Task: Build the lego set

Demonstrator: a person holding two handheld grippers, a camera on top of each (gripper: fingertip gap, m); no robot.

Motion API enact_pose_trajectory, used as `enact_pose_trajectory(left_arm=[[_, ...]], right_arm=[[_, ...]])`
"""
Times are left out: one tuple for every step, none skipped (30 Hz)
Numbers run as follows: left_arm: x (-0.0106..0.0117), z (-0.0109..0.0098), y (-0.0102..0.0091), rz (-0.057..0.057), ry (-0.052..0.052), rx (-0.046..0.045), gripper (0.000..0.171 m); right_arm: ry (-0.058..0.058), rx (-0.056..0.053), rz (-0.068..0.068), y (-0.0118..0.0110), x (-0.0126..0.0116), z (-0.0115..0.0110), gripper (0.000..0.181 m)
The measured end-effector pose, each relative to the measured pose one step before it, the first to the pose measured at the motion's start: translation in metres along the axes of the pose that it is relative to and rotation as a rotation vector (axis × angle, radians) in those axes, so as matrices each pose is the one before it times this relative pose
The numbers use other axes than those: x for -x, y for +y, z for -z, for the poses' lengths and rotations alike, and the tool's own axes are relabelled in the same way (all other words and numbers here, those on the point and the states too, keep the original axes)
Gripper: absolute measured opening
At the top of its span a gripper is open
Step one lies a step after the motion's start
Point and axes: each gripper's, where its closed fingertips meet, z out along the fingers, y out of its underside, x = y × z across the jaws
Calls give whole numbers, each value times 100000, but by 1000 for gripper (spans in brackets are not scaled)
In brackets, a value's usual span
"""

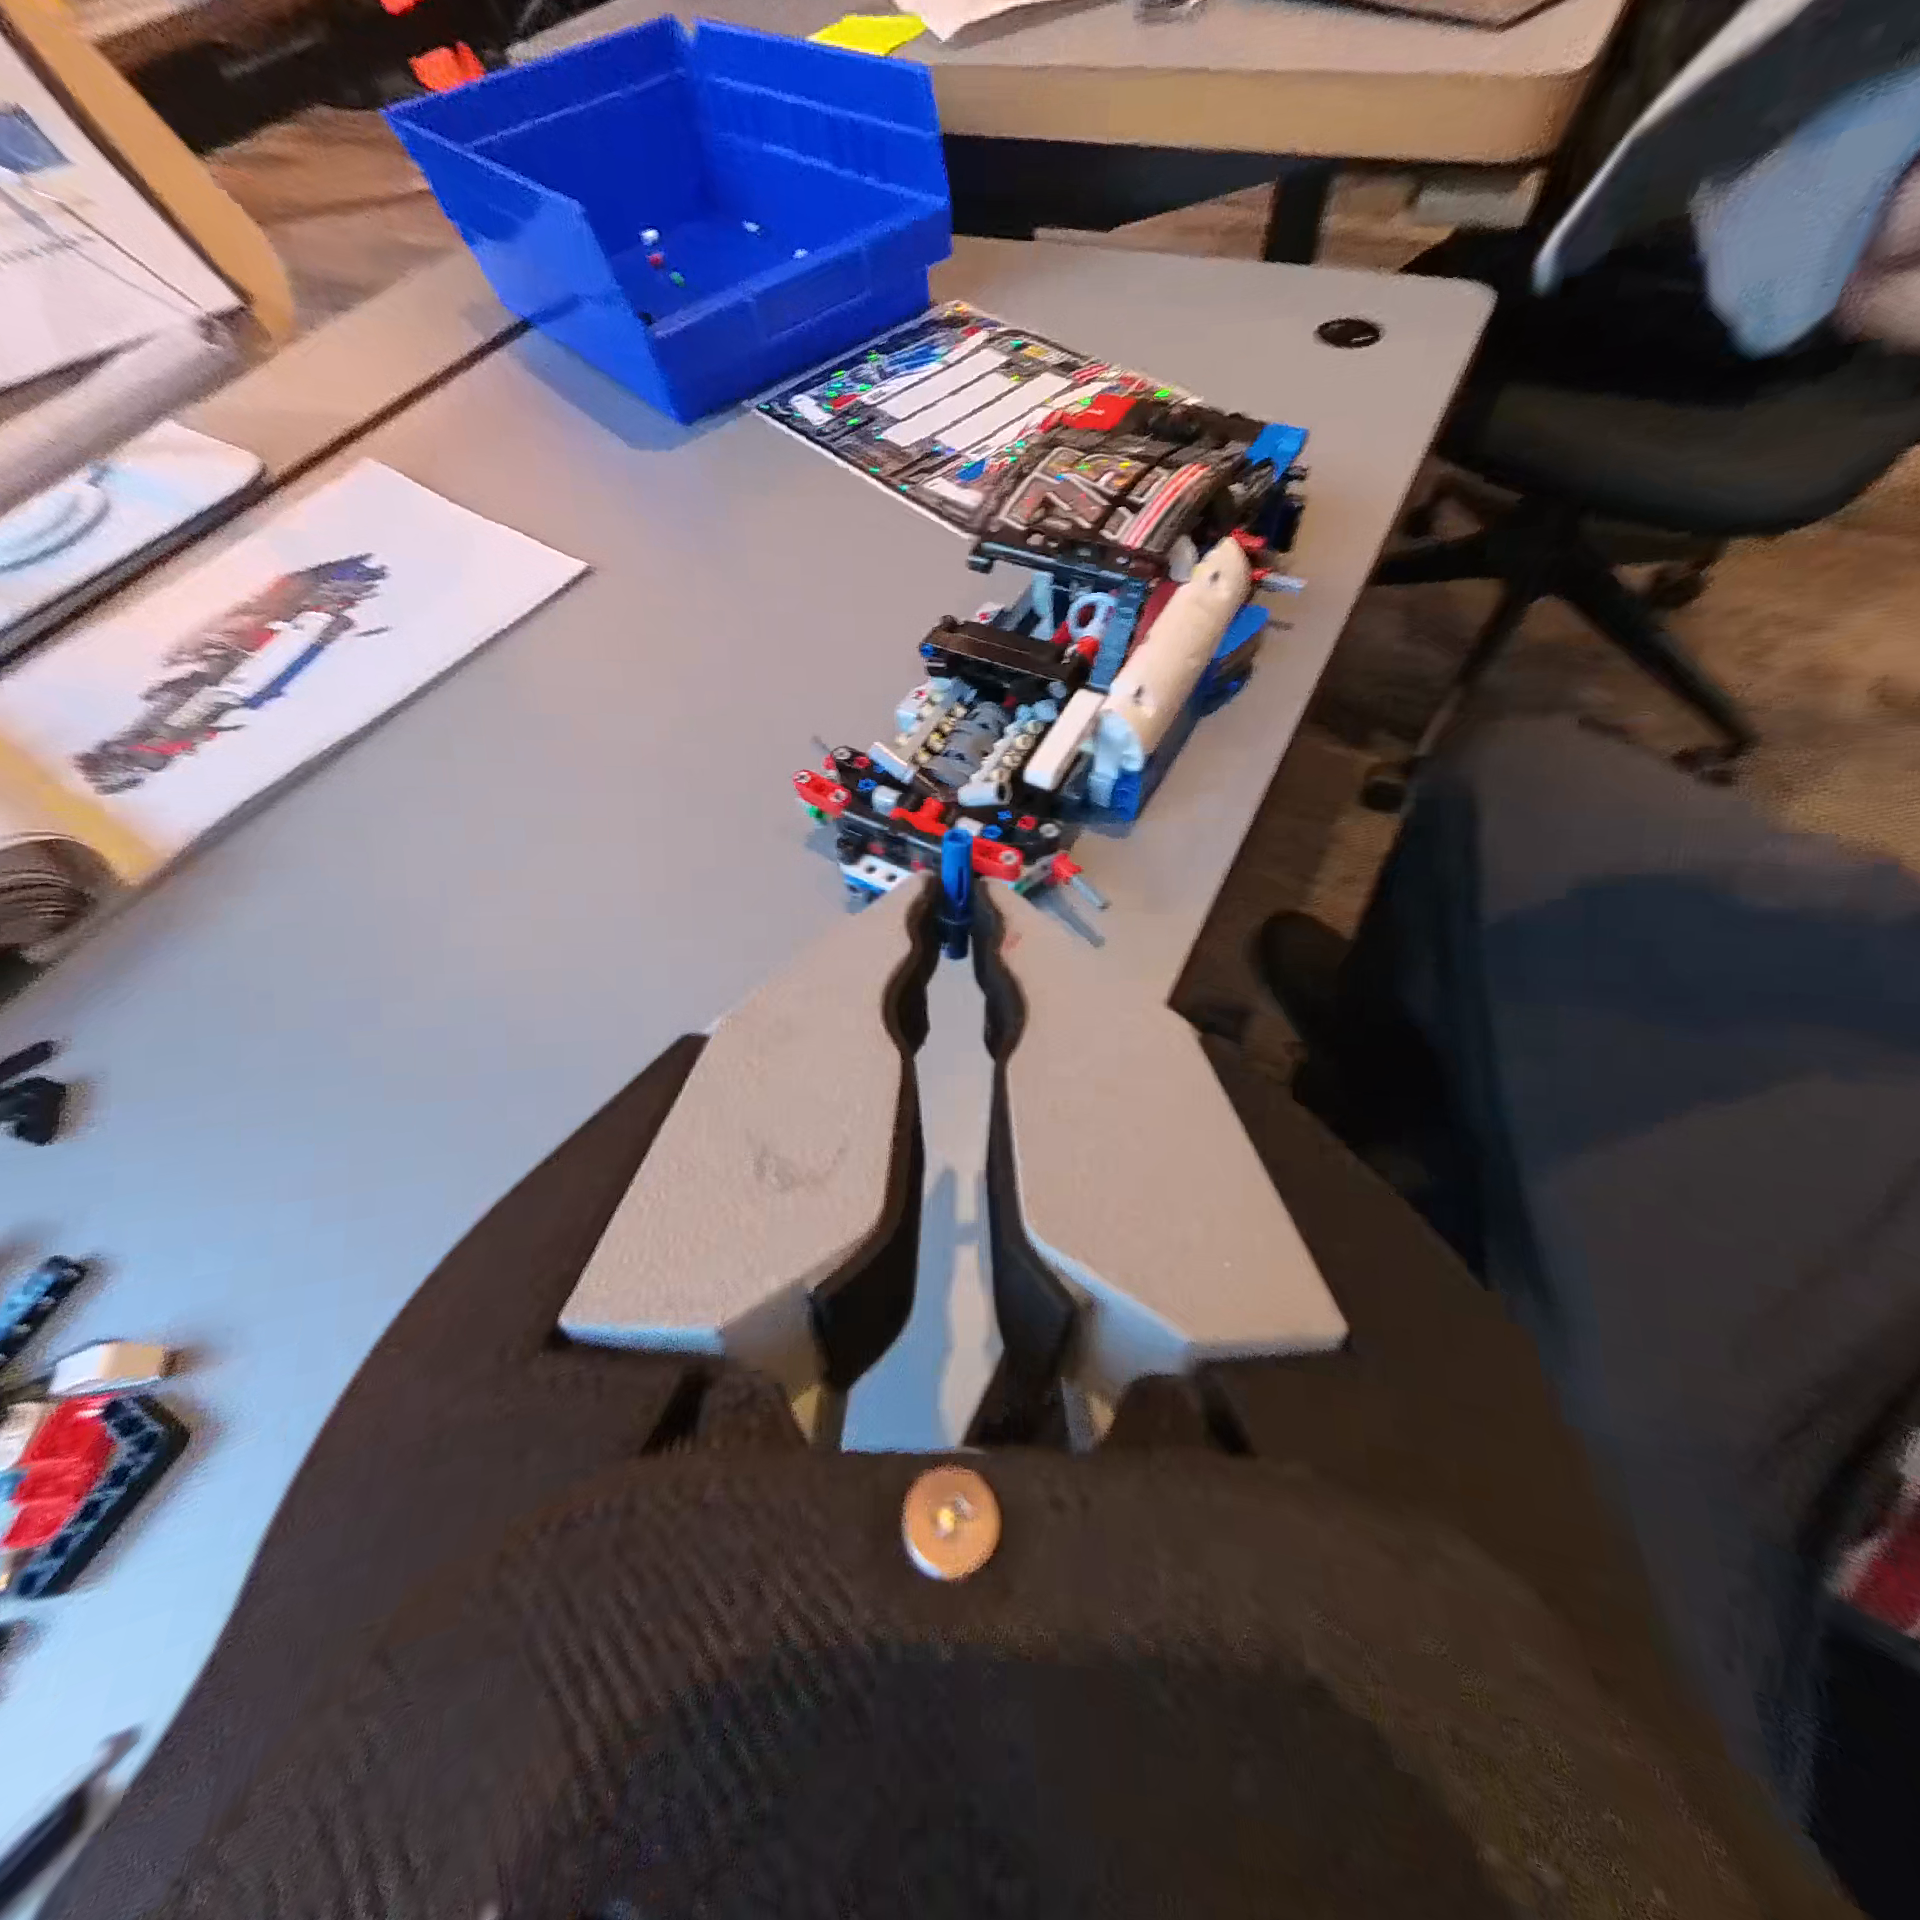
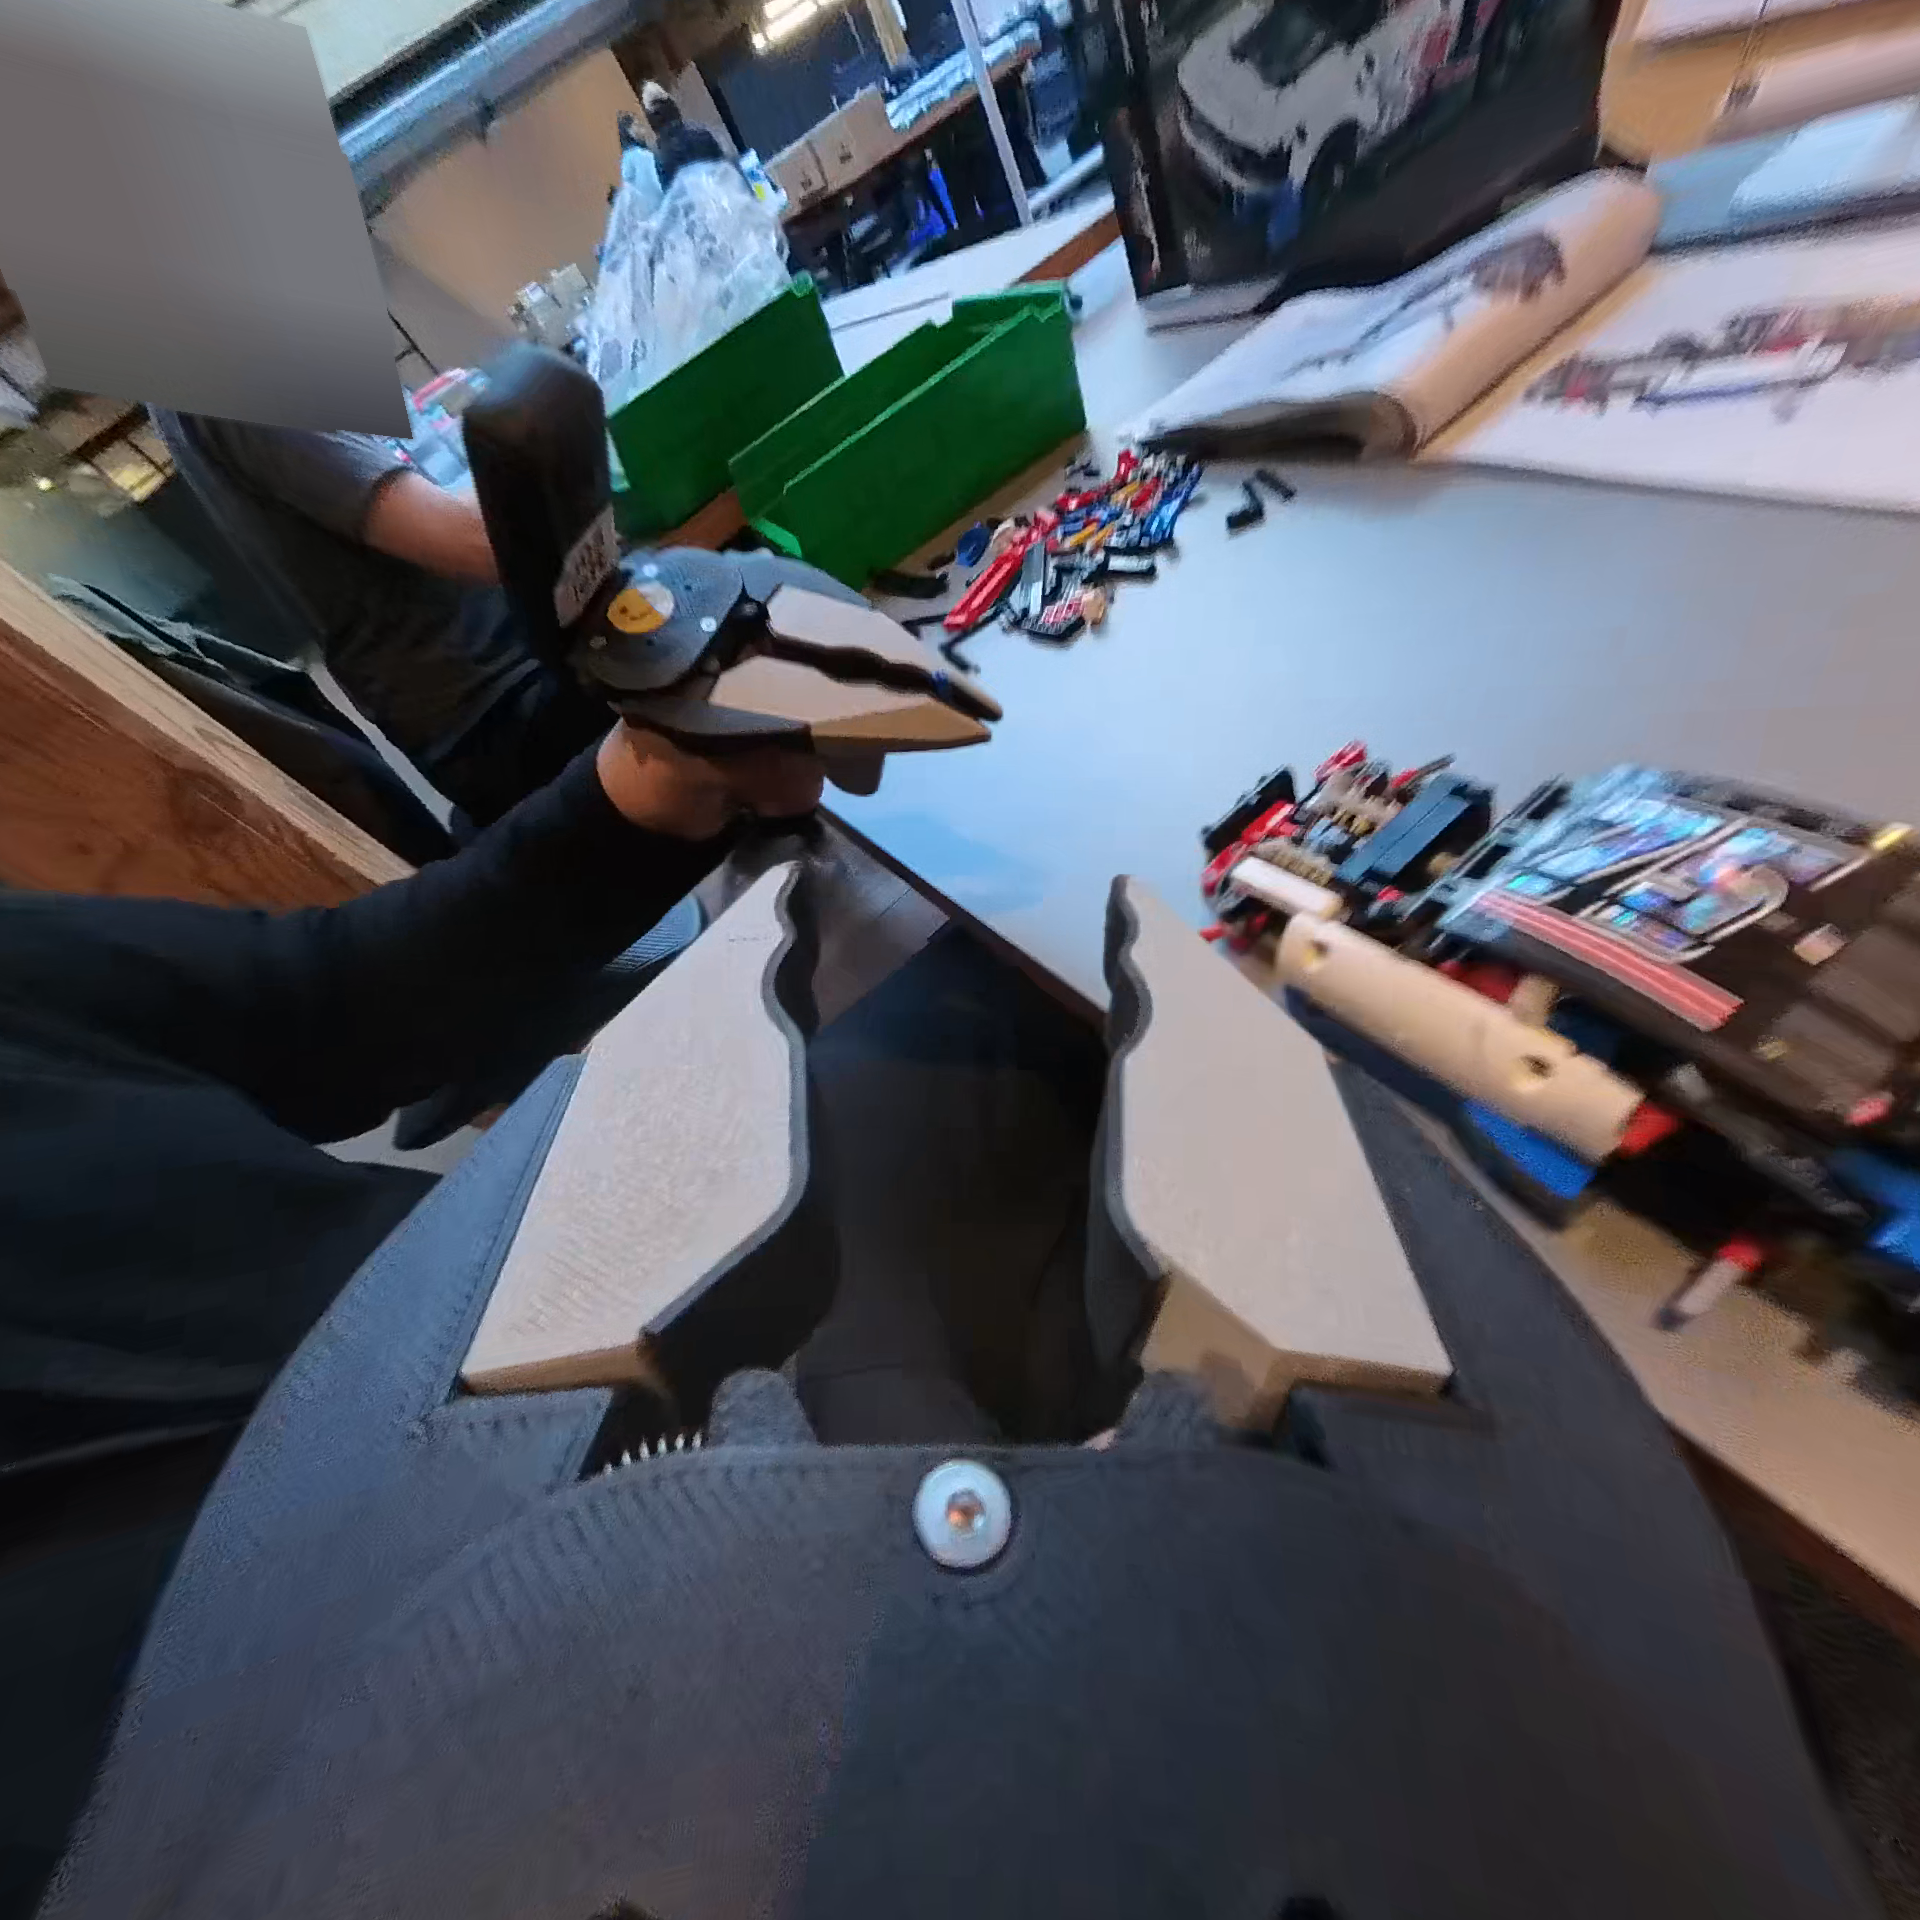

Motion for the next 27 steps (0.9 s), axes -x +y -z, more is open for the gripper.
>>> enact_pose_trajectory(left_arm=[[-215, 336, 15, 1156, 2099, 142, 2], [-135, 299, -109, -172, 822, -409, 2], [-135, 237, -203, -1034, 487, -702, 2], [-213, 92, -188, -1194, 925, -264, 2], [-252, -52, -185, -966, 1279, -115, 2], [-230, -182, -226, -882, 1162, -541, 2], [-122, -346, -145, -792, 746, -147, 2], [-55, -457, 12, -462, 828, 898, 2], [-104, -498, 65, -70, 1314, 867, 2], [-68, -467, 80, 188, 1328, 646, 2], [19, -423, 117, 241, 782, 711, 2], [37, -382, 227, 117, 709, 952, 2], [132, -313, 327, 446, 78, 1373, 2], [109, -240, 310, 684, 31, 858, 2], [16, -153, 317, 770, 269, 508, 2], [1, -66, 398, 507, 18, 646, 2], [36, 45, 493, 95, -615, 885, 2], [118, 156, 574, -71, -1298, 1289, 2], [169, 264, 614, 56, -1642, 1469, 2], [224, 378, 474, 321, -1900, 767, 2], [184, 471, 325, 642, -1451, -14, 2], [135, 512, 238, 969, -997, -238, 2], [177, 521, 214, 908, -1200, -274, 2], [205, 522, 195, 695, -1387, -192, 2], [149, 511, 181, 636, -1100, -225, 2], [47, 492, 94, 740, -573, -601, 2], [-9, 498, -39, 1109, -224, -1123, 2]], right_arm=[[-622, 1623, -3167, 661, 244, -594, 52], [-1641, 1166, -2333, 568, 363, -504, 47], [-1634, 426, -1436, 430, 331, -360, 38], [-684, -272, -1137, 303, 104, -221, 33], [118, -476, -1426, 260, -85, -92, 33], [566, -324, -1605, 269, -221, 22, 35], [961, -229, -1430, 261, -323, 119, 35], [1036, 227, -1005, 314, -378, 190, 32], [743, 695, -453, 323, -330, 218, 15], [1075, -218, -394, 146, -378, 223, 7], [1357, -910, -211, -12, -406, 200, 6], [1551, -1045, 713, -141, -411, 176, 6], [1617, -1008, 1941, -220, -383, 127, 3], [1066, -412, 1724, -227, -302, 53, 3], [-228, -152, 828, -261, -165, -42, 5], [-1101, -465, 272, -385, -104, -97, 13], [-1474, -345, -162, -391, -71, -147, 5], [-4037, -111, 1684, -327, 396, -151, 0], [-562, -636, 2294, -346, 13, -235, 0], [2663, 319, 2406, -190, -383, -350, 0], [2286, -91, 2852, -263, -265, -416, 0], [725, -829, 2155, -360, 38, -492, 5], [-661, -177, 583, -311, 238, -609, 36], [-1608, 2004, 88, -41, 323, -672, 61], [-5630, 2549, 3363, 57, 951, -408, 0], [-1053, -986, 4402, -327, 410, -373, 0], [2728, 899, 3992, -74, -149, -443, 2]])
